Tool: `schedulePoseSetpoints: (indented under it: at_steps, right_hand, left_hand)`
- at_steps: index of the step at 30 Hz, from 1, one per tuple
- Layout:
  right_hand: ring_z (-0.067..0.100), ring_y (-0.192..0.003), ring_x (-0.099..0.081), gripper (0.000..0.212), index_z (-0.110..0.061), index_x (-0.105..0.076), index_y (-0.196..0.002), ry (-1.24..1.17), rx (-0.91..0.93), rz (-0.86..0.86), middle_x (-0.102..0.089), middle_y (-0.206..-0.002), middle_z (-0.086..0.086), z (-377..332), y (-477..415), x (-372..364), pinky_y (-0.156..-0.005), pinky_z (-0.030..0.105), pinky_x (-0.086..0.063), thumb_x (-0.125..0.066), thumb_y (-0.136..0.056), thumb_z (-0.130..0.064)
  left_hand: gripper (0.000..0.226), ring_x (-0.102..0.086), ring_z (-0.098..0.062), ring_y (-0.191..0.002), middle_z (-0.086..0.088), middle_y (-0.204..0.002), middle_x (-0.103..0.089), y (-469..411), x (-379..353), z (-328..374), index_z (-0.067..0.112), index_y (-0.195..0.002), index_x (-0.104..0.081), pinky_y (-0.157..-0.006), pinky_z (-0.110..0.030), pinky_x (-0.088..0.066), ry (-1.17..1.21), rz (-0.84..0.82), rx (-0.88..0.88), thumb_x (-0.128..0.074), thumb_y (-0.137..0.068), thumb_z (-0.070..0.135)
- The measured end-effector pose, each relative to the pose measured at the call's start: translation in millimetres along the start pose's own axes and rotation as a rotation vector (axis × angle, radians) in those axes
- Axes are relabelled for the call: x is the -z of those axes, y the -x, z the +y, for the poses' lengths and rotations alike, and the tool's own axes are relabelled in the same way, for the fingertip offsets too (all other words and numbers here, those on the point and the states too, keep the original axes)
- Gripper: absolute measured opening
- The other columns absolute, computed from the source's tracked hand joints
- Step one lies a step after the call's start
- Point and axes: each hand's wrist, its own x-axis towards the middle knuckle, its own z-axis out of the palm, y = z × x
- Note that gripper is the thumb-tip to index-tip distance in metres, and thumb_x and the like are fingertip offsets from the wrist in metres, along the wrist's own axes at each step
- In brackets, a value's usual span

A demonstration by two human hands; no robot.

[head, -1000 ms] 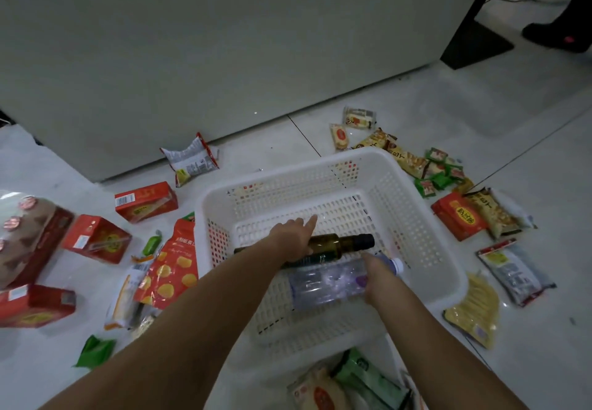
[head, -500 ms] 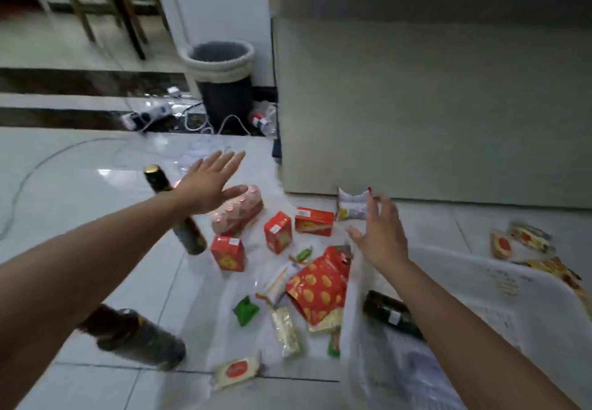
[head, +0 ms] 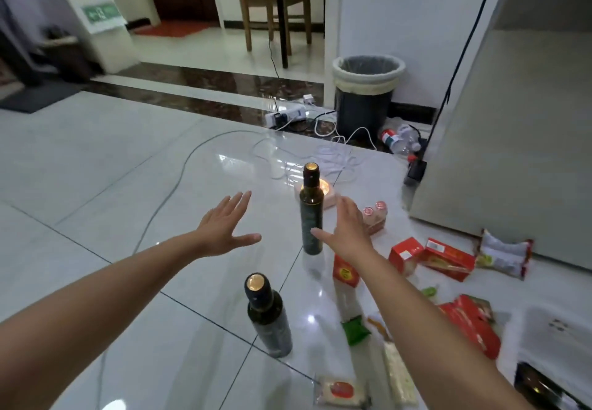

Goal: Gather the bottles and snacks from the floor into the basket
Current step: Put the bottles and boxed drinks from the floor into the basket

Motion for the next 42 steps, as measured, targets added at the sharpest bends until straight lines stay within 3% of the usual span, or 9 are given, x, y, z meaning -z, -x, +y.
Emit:
schedulePoseSetpoints:
  at_steps: [4, 8, 15, 19, 22, 25, 33, 38, 42]
  right_hand:
    - [0.023, -0.146, -0.009, 0.094, -0.022, -0.006, -0.151, -0.113, -0.047, 0.006, -0.004, -0.16, -0.001, -8, -16, -9, -0.117, 0.046, -0.02, -0.069, -0.083, -0.034]
    - [0.024, -0.146, -0.011, 0.094, -0.025, -0.007, -0.151, -0.215, -0.02, 0.01, -0.005, -0.159, -0.003, -17, -33, -11, -0.116, 0.045, -0.019, -0.071, -0.082, -0.024]
    - [0.026, -0.135, -0.034, 0.092, -0.032, -0.011, -0.149, -0.504, -0.071, 0.018, -0.033, -0.149, 0.002, -42, -64, -18, -0.107, 0.043, -0.032, -0.07, -0.081, -0.014]
    - [0.017, -0.116, -0.044, 0.07, -0.025, -0.028, -0.143, -0.543, -0.13, 0.073, -0.046, -0.126, -0.004, -52, -71, -22, -0.093, 0.032, -0.036, -0.067, -0.084, -0.017]
    - [0.027, -0.119, -0.05, 0.048, -0.015, -0.042, -0.13, -0.468, -0.169, 0.17, -0.051, -0.132, 0.006, -52, -70, -25, -0.089, 0.032, -0.04, -0.063, -0.086, -0.014]
    - [0.027, -0.118, -0.05, 0.045, -0.015, -0.041, -0.123, -0.46, -0.181, 0.172, -0.05, -0.133, 0.005, -50, -66, -26, -0.09, 0.034, -0.042, -0.065, -0.085, -0.016]
    - [0.028, -0.121, -0.049, 0.054, -0.016, -0.049, -0.127, -0.417, -0.187, 0.178, -0.056, -0.13, 0.007, -49, -48, -25, -0.1, 0.039, -0.042, -0.073, -0.079, -0.017]
    - [0.029, -0.119, -0.052, 0.05, -0.013, -0.053, -0.123, -0.441, -0.297, 0.295, -0.059, -0.125, 0.009, -38, -39, -12, -0.098, 0.038, -0.043, -0.073, -0.079, -0.02]
    - [0.028, -0.111, -0.057, 0.044, -0.014, -0.055, -0.117, -0.495, -0.361, 0.369, -0.062, -0.119, 0.009, -23, -33, 16, -0.098, 0.047, -0.047, -0.072, -0.08, -0.03]
  left_hand:
    - [0.105, 0.007, -0.022, -0.148, -0.001, -0.161, 0.01, -19, -14, 22, 0.023, -0.151, 0.012, -0.12, -0.037, -0.007, 0.147, 0.006, -0.105, -0.067, -0.084, 0.038]
    - [0.12, 0.01, -0.022, -0.147, 0.002, -0.16, 0.015, -21, -35, 28, 0.037, -0.148, 0.017, -0.118, -0.038, -0.014, -0.007, -0.148, -0.243, -0.076, -0.077, 0.009]
    - [0.128, 0.013, -0.02, -0.147, 0.005, -0.159, 0.017, 5, -59, 0, 0.049, -0.145, 0.013, -0.117, -0.044, -0.009, 0.101, -0.525, -0.343, -0.082, -0.069, 0.007]
    - [0.114, -0.001, -0.014, -0.147, 0.005, -0.16, 0.001, 19, -73, 9, 0.045, -0.147, -0.017, -0.117, -0.03, -0.014, 0.34, -0.566, -0.395, -0.087, -0.063, 0.012]
    - [0.089, -0.026, -0.01, -0.14, 0.0, -0.151, -0.032, 25, -80, 18, 0.021, -0.14, -0.041, -0.108, -0.01, -0.022, 0.492, -0.591, -0.418, -0.083, -0.065, -0.001]
    - [0.076, -0.044, -0.018, -0.131, -0.001, -0.137, -0.051, 27, -89, 17, 0.017, -0.134, -0.048, -0.113, -0.031, -0.031, 0.525, -0.651, -0.383, -0.082, -0.068, 0.003]
    - [0.052, -0.054, -0.014, -0.109, 0.005, -0.108, -0.062, 31, -92, 9, 0.015, -0.119, -0.057, -0.101, -0.031, -0.042, 0.7, -0.61, -0.243, -0.077, -0.074, 0.0]
    - [0.044, -0.053, -0.003, -0.092, 0.018, -0.093, -0.058, 36, -83, -1, 0.032, -0.095, -0.055, -0.076, -0.013, -0.041, 0.853, -0.486, -0.13, -0.075, -0.075, -0.001]
    - [0.048, -0.052, -0.012, -0.108, 0.01, -0.11, -0.058, 35, -67, 1, 0.029, -0.112, -0.051, -0.09, -0.022, -0.04, 0.998, -0.356, -0.018, -0.072, -0.079, 0.003]
